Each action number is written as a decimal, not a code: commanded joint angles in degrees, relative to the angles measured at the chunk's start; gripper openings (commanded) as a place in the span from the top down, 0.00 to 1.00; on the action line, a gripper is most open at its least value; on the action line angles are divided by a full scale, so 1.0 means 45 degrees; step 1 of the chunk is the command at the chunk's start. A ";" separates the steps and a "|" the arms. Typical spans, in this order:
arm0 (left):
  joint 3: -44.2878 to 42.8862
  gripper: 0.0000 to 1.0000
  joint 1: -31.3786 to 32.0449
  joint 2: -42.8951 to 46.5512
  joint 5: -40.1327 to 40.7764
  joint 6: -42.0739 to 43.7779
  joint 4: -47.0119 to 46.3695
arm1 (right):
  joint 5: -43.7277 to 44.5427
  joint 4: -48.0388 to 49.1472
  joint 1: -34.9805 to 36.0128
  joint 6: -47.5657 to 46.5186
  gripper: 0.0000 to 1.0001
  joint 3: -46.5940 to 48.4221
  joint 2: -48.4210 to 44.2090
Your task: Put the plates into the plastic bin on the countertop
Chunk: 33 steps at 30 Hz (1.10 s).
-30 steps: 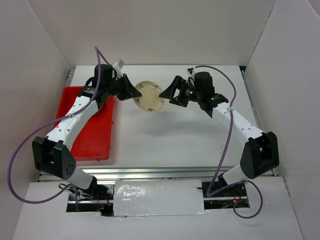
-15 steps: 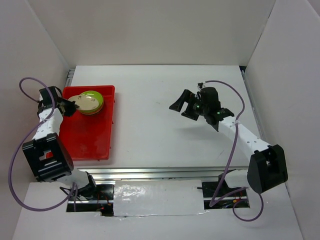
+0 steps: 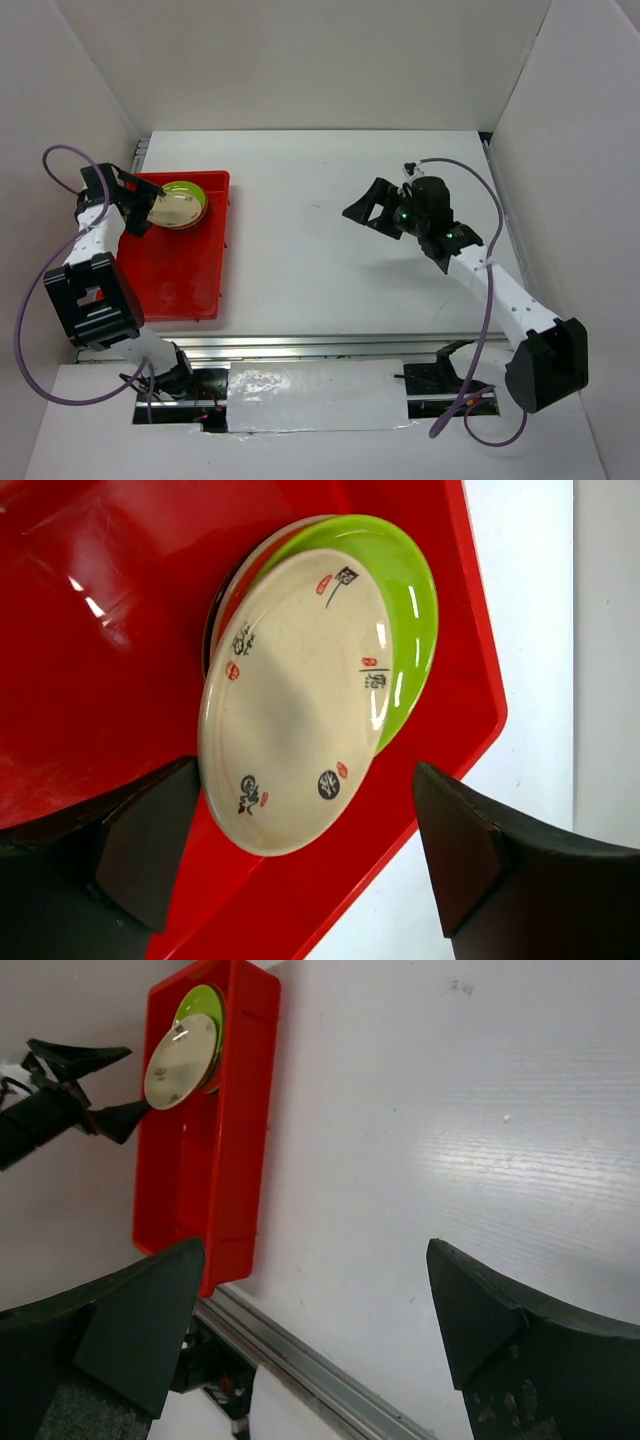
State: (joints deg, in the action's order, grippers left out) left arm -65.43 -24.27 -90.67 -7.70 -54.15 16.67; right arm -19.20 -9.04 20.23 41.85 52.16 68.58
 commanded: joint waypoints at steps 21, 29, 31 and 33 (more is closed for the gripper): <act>-0.4955 0.01 0.7752 0.2538 0.7549 0.3672 0.7351 | 0.7681 -0.7014 0.1578 -0.2990 0.00 0.2489 -0.6779; -0.1771 0.01 1.0041 0.8134 0.7843 0.4513 0.8131 | 1.0339 -0.9551 0.3453 -0.2952 0.00 0.3386 -0.8812; -0.1439 0.01 1.0178 0.9053 0.8468 0.4319 0.8872 | 1.1198 -1.0214 0.4330 -0.2679 0.00 0.3506 -0.9143; -0.1301 0.01 1.0218 0.9832 0.8916 0.4164 0.9534 | 1.1646 -1.0781 0.4974 -0.2523 0.00 0.3739 -0.9320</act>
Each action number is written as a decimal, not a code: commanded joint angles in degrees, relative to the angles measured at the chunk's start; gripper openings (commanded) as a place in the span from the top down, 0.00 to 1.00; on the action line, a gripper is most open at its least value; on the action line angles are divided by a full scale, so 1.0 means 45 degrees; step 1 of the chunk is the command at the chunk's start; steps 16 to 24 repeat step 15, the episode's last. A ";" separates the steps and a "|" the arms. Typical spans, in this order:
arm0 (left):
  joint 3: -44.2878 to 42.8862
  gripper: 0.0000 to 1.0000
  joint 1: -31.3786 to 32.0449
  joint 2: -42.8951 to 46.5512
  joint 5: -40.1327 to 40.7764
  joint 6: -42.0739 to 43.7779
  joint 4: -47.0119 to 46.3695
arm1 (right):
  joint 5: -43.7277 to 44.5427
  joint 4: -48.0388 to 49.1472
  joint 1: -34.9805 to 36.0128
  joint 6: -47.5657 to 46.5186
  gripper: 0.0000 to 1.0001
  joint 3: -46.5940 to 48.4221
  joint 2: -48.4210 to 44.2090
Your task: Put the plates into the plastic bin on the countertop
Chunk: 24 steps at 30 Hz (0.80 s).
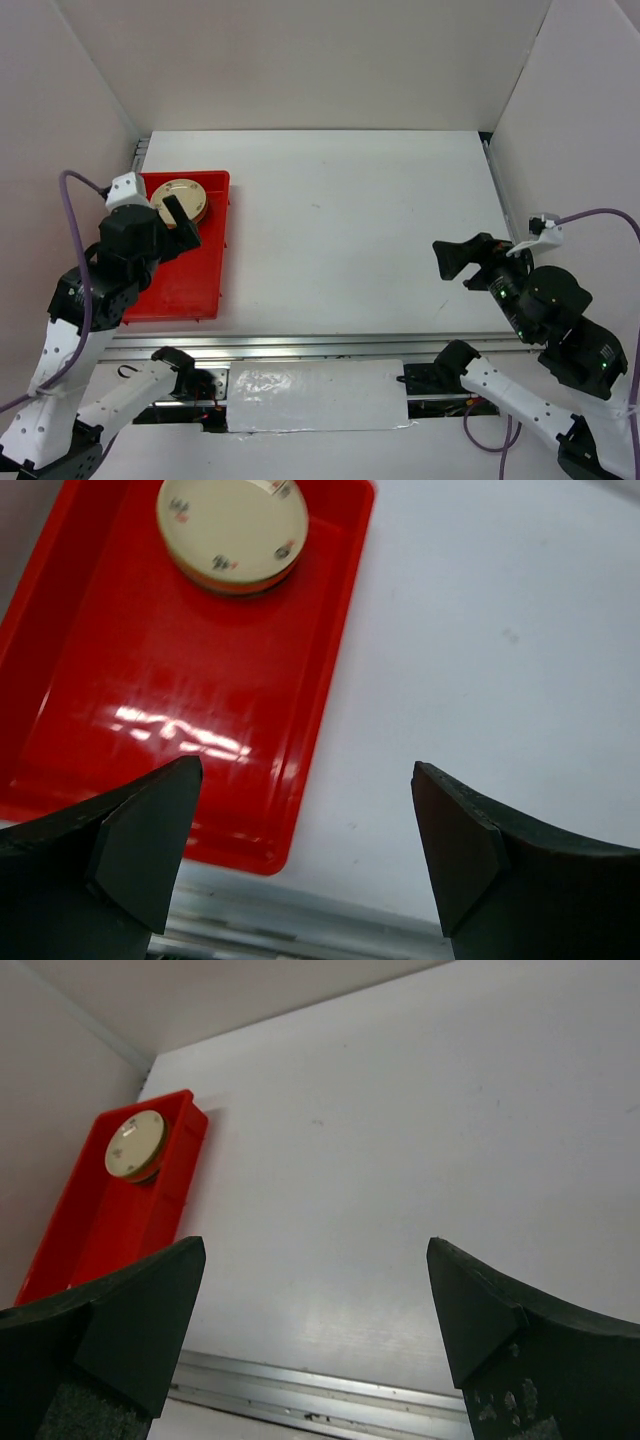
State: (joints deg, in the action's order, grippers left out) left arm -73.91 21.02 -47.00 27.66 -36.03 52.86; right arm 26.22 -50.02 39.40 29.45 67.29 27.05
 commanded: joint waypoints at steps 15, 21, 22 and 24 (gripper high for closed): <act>0.1698 0.01 -0.0002 0.3981 0.1373 -0.0001 0.1808 | 0.2768 -0.3729 0.1030 0.0623 0.00 0.0945 -0.0659; 0.1698 0.01 -0.0002 0.3981 0.1373 -0.0001 0.1808 | 0.2768 -0.3729 0.1030 0.0623 0.00 0.0945 -0.0659; 0.1698 0.01 -0.0002 0.3981 0.1373 -0.0001 0.1808 | 0.2768 -0.3729 0.1030 0.0623 0.00 0.0945 -0.0659; 0.1698 0.01 -0.0002 0.3981 0.1373 -0.0001 0.1808 | 0.2768 -0.3729 0.1030 0.0623 0.00 0.0945 -0.0659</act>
